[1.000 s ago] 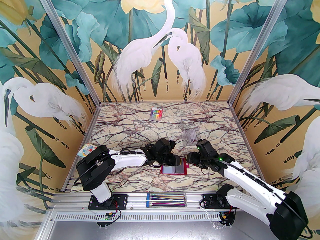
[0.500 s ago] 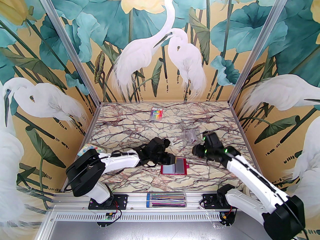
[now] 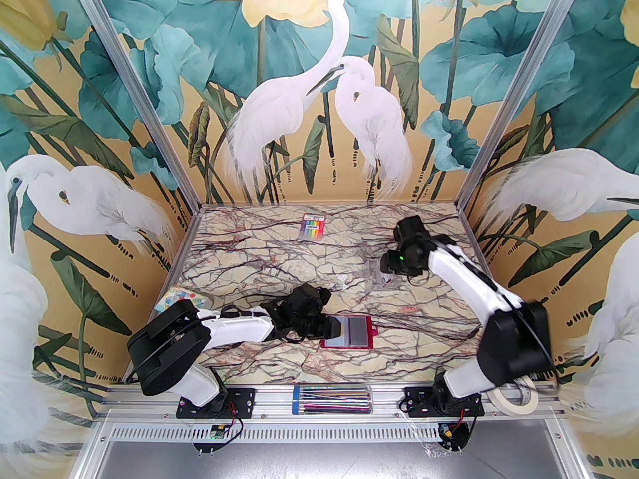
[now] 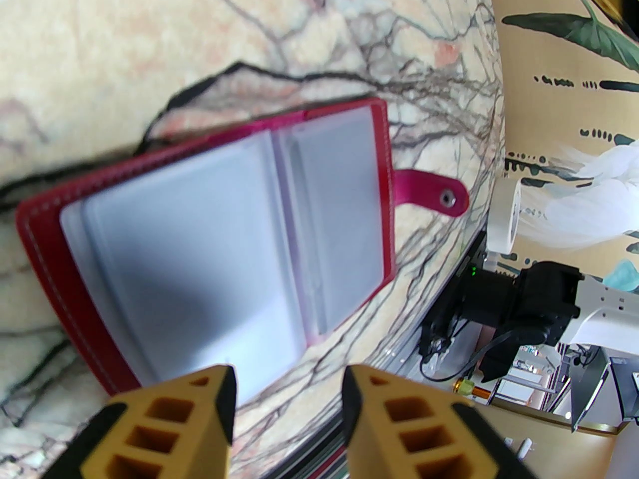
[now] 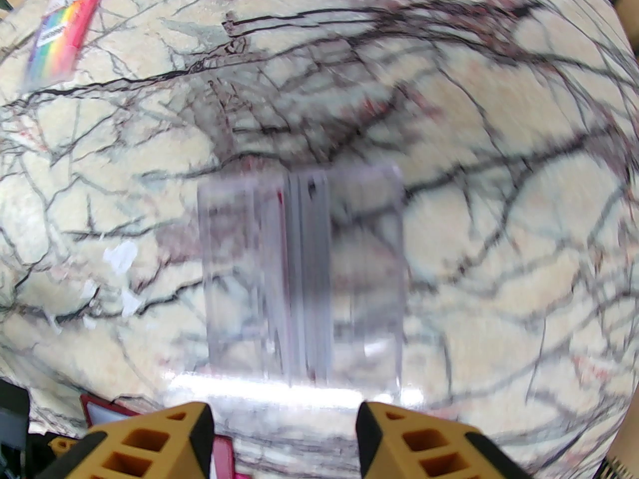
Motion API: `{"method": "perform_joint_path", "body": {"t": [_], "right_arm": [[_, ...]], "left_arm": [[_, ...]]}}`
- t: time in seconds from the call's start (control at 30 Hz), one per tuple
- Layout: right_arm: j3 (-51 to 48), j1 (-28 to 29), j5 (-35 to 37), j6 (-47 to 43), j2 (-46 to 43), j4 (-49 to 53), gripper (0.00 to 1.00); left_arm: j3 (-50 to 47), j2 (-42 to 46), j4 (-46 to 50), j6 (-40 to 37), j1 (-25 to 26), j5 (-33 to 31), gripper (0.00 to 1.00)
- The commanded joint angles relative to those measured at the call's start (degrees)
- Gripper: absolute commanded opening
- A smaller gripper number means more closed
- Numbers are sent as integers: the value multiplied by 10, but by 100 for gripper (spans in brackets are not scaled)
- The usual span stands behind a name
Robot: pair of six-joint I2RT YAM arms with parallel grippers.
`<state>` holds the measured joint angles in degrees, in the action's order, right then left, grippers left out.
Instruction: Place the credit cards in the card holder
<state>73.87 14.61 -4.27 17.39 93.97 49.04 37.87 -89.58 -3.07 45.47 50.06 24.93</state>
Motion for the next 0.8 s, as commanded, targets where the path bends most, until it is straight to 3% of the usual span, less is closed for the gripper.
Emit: {"method": "perform_joint_path", "body": {"t": [0.0, 0.77], "right_arm": [[41, -2, 10, -35, 36, 27, 56], [97, -2, 53, -51, 140, 55, 55]], "left_arm": [[-11, 3, -13, 2, -6, -14, 40], [-21, -18, -36, 10, -14, -14, 40]]}}
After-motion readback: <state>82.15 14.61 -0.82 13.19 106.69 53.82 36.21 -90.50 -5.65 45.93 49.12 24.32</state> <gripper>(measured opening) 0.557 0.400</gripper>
